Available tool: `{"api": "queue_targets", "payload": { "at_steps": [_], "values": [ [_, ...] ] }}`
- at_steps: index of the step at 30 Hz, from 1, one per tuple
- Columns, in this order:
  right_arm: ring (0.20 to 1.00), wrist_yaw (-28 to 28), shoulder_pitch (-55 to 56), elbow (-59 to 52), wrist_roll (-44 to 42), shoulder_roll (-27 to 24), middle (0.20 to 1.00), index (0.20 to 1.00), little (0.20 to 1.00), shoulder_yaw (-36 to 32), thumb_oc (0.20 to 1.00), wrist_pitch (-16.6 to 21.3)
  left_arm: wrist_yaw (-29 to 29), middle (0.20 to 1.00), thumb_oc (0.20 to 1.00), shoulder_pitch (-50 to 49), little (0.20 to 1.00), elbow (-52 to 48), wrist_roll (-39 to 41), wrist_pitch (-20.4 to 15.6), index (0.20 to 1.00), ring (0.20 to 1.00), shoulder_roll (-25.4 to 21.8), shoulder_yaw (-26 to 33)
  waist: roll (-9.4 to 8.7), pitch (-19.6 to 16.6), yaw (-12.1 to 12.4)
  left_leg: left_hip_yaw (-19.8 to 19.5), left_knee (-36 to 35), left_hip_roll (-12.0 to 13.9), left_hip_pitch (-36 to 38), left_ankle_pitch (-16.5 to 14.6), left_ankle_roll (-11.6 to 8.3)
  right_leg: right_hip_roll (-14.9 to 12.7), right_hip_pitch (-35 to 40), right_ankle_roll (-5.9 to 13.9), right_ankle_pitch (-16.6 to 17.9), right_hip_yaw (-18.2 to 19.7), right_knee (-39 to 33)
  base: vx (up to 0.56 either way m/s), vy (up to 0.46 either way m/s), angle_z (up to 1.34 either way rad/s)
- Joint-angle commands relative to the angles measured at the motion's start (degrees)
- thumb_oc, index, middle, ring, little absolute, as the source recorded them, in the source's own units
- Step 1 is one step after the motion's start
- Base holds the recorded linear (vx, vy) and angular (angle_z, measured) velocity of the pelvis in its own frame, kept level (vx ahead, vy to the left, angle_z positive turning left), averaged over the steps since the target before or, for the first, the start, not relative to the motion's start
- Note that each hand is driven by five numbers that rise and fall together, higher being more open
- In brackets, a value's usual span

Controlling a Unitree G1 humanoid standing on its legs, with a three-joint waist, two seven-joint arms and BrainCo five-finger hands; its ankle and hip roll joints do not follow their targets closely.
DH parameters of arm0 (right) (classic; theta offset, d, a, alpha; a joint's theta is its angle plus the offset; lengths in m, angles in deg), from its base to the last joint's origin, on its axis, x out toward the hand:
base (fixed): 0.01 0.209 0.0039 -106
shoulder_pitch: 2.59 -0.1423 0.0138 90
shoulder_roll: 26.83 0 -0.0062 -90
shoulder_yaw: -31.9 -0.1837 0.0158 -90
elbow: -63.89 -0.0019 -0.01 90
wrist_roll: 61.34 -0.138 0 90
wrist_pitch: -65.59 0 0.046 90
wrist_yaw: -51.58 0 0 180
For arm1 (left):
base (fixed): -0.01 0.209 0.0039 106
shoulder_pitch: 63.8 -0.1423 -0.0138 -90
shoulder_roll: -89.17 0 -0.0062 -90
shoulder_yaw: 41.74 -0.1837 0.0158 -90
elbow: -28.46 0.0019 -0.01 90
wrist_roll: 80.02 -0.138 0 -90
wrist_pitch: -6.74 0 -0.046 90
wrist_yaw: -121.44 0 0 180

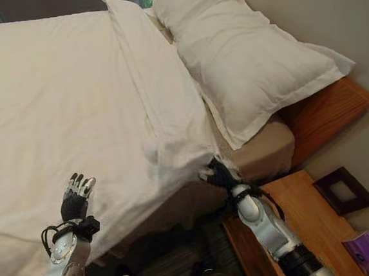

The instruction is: Making the bed.

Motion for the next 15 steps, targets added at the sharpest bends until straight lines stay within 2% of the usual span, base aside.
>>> {"api": "queue_targets", "payload": {
  "at_steps": [1, 2, 3, 4, 5, 7, 8, 9, 10, 11, 13, 14, 15],
  "values": [
    [1.0, 2.5, -11.8, 9.1, 4.6, 0.3, 1.0, 1.0, 1.0, 3.2, 1.0, -2.4, 0.7, 1.0, 1.0, 8.6, 1.0, 0.2, -1.9, -5.7, 1.0, 1.0, -2.0, -2.4, -0.2, 0.8, 0.6, -3.7, 0.5, 2.3, -4.3, 9.2, -5.54, -2.0, 6.5, 3.21, -5.3, -1.2, 0.9, -0.21, -0.1, -0.03],
    [1.0, 2.7, -12.2, 16.0, 7.1, 0.7, 1.0, 1.0, 1.0, 4.0, 1.0, -3.9, 1.1, 1.0, 1.0, 9.3, 1.0, -0.6, -1.4, -6.9, 1.0, 1.0, -2.4, -2.8, -0.4, 1.8, 1.4, -5.5, 2.5, 1.7, -5.8, 9.2, -4.43, -2.3, 5.7, 2.55, -4.1, -1.5, 0.9, -0.17, -0.07, 0.04],
    [1.0, 2.8, -12.3, 16.2, 7.2, 0.8, 1.0, 1.0, 1.0, 4.0, 1.0, -3.8, 1.1, 1.0, 1.0, 9.3, 1.0, -0.6, -1.4, -6.9, 1.0, 1.0, -2.4, -2.8, -0.43, 1.8, 1.3, -5.6, 2.8, 1.8, -6.0, 9.1, -4.41, -2.3, 5.7, 2.56, -4.1, -1.6, 0.9, -0.2, -0.074, 0.17],
    [1.0, 2.0, -11.5, 21.0, 8.3, 1.2, 1.0, 1.0, 1.0, 5.0, 1.0, -5.0, 1.1, 1.0, 1.0, 9.9, 1.0, 0.0, -1.0, -7.0, 1.0, 1.0, -2.0, -2.9, -0.95, 2.2, 1.1, -6.8, 5.5, 1.5, -6.4, 7.2, -4.16, -2.6, 5.4, 2.23, -3.7, -1.6, 0.9, -0.18, -0.091, 0.33],
    [1.0, 1.4, -8.6, 26.5, 7.1, 1.8, 1.0, 1.0, 1.0, 4.5, 1.0, -6.1, 1.3, 1.0, 1.0, 10.4, 1.0, 0.4, -1.9, -7.0, 1.0, 1.0, -2.1, -3.4, -2.24, 2.3, 0.8, -9.0, 11.7, 0.7, -6.3, 3.4, -3.39, -3.5, 4.3, 1.7, -2.6, -1.7, 0.9, -0.18, -0.09, 0.25],
    [1.0, 1.5, -8.7, 26.6, 7.1, 1.9, 1.0, 1.0, 1.0, 4.5, 1.0, -6.1, 1.3, 1.0, 1.0, 10.4, 1.0, 0.4, -2.0, -7.0, 1.0, 1.0, -2.1, -3.4, -2.24, 2.3, 0.7, -9.2, 12.3, 0.8, -6.6, 3.0, -3.38, -3.5, 4.3, 1.72, -2.6, -1.8, 0.9, -0.08, -0.029, 0.01],
    [1.0, 1.3, -6.6, 35.6, 7.4, 2.7, 1.0, 1.0, 1.0, 5.1, 1.0, -7.9, 1.6, 1.0, 1.0, 10.9, 1.0, 0.3, -2.5, -6.8, 1.0, 1.0, -2.3, -4.1, -3.17, 1.6, 0.3, -10.8, 15.1, 0.4, -5.0, 0.0, -2.8, -4.2, 3.6, 1.5, -1.8, -2.3, 0.9, -0.07, 0.059, -0.06],
    [1.0, 0.7, -5.1, 44.4, 5.5, 4.0, 1.0, 1.0, 1.0, 4.2, 1.0, -8.6, 1.8, 1.0, 1.0, 11.7, 1.0, 0.3, -2.6, -6.6, 1.0, 1.0, -2.1, -4.5, -2.97, 0.0, -0.6, -12.3, 10.8, -0.2, -2.4, -0.8, -2.93, -4.1, 2.6, 2.13, -2.0, -3.1, 0.9, -0.07, 0.06, 0.03],
    [1.0, 0.9, -5.2, 44.6, 5.5, 4.1, 1.0, 1.0, 1.0, 4.2, 1.0, -8.5, 1.8, 1.0, 1.0, 11.7, 1.0, 0.3, -2.6, -6.6, 1.0, 1.0, -2.1, -4.5, -3.05, 0.0, -0.6, -12.2, 10.3, -0.4, -2.2, -0.6, -2.9, -4.2, 2.6, 2.17, -2.0, -3.2, 0.9, -0.02, 0.096, 0.07],
    [1.0, 0.9, -4.9, 50.9, 5.5, 4.2, 1.0, 1.0, 1.0, 4.2, 1.0, -10.1, 1.6, 1.0, 1.0, 12.7, 1.0, 1.5, -1.6, -6.4, 1.0, 1.0, -1.8, -4.5, -2.96, -0.8, -1.2, -12.3, 6.5, -1.7, -0.5, -2.5, -2.27, -4.4, 2.0, 2.72, -1.7, -3.6, 0.9, 0.0, 0.067, 0.15],
    [1.0, -1.0, -2.3, 62.0, 3.6, 5.0, 1.0, 1.0, 1.0, 1.1, 1.0, -11.6, 2.1, 1.0, 1.0, 14.4, 1.0, 2.4, -2.0, -5.8, 1.0, 1.0, -2.2, -4.6, -2.88, -2.0, -3.1, -8.2, 0.4, -1.6, 2.9, -1.0, -2.73, -4.2, 1.6, 3.12, -0.5, -4.7, 0.9, 0.0, 0.078, 0.16],
    [1.0, -0.4, -1.7, 64.1, 3.3, 3.9, 1.0, 1.0, 1.0, 0.2, 1.0, -12.0, 1.8, 1.0, 1.0, 14.9, 1.0, 2.4, -2.3, -5.9, 1.0, 1.0, -3.1, -4.2, -2.95, -2.5, -3.2, -8.9, -0.2, -2.1, 3.0, -1.5, -2.64, -4.4, 1.1, 3.38, -0.2, -4.6, 0.9, -0.01, 0.096, 0.19],
    [1.0, -0.8, 1.5, 68.8, 2.9, 2.4, 1.0, 1.0, 1.0, -3.0, 1.0, -12.6, 2.8, 1.0, 1.0, 14.7, 1.0, 0.0, -3.3, -5.8, 1.0, 1.0, -4.0, -3.2, -2.81, -3.3, -4.0, -8.0, -0.2, -2.4, 2.7, -2.4, -2.87, -5.1, 0.3, 3.93, 0.5, -4.8, 0.9, -0.01, 0.073, 0.03]
  ]
}}
